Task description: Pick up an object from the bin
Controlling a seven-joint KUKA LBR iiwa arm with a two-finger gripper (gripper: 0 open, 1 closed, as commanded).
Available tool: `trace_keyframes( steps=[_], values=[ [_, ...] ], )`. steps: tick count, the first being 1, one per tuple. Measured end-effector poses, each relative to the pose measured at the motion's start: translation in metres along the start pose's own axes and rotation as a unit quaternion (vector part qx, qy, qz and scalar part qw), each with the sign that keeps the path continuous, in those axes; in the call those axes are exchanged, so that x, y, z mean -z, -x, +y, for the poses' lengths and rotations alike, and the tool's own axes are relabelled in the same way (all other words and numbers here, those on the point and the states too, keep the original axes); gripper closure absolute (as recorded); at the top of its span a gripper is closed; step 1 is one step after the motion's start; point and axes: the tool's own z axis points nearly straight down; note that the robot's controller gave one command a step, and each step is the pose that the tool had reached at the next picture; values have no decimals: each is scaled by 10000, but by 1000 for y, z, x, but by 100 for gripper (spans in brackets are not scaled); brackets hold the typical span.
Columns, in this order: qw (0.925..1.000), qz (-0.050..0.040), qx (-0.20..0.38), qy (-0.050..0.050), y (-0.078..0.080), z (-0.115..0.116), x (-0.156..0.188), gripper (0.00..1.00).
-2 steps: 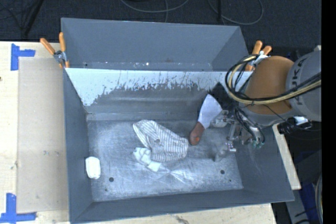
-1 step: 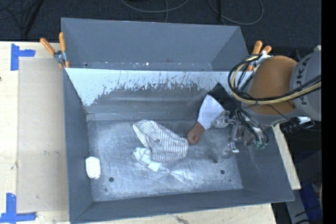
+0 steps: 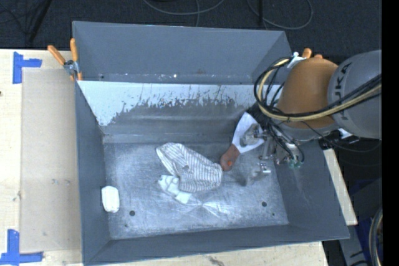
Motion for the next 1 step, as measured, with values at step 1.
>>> trace_keyframes(
  steps=[1],
  values=[
    [9995, -63, -321, 20, -12, 23, 1, 0]
  ],
)
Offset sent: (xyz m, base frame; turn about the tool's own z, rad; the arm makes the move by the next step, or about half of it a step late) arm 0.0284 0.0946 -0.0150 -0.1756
